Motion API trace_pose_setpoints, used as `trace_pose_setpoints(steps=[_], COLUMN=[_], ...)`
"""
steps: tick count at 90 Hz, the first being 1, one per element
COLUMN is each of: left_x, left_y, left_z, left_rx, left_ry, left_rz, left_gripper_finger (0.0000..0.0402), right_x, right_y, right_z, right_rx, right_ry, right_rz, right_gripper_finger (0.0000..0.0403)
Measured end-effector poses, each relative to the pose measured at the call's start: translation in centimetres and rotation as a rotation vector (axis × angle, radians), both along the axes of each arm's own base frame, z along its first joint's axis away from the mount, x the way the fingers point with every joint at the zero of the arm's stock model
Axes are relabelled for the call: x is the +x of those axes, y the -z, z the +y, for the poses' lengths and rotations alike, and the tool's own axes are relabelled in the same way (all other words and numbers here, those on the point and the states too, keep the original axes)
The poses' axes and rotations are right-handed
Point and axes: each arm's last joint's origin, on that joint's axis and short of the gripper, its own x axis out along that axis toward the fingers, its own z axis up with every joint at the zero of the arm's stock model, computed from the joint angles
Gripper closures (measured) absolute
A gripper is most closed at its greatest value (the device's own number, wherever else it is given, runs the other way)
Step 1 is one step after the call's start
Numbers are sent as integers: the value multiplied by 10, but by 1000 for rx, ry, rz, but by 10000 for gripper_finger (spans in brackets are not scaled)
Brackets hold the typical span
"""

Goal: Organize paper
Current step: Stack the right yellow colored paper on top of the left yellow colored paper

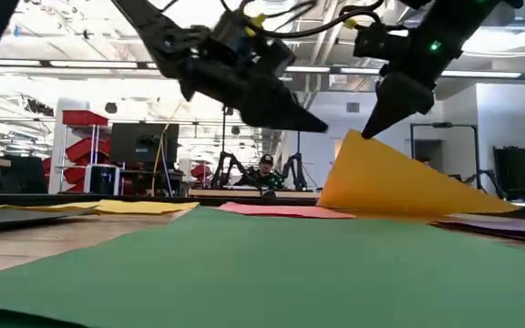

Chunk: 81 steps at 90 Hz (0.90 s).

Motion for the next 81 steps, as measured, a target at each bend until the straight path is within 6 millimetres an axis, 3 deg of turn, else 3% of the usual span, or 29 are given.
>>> trace_pose_setpoints(steps=[29, 52, 81], left_x=[24, 19, 18], left_y=[16, 0, 1], left_z=[13, 11, 10], left_rx=[26, 31, 31], left_ry=[-28, -22, -15], left_rz=[20, 23, 57], left_gripper_finger=[294, 294, 294], right_x=[1, 1, 1], right_y=[0, 0, 0], right_z=[0, 1, 1], right_rx=[5, 26, 30], right_ry=[0, -9, -11], right_rz=[-7, -9, -9], right_gripper_finger=[403, 403, 403])
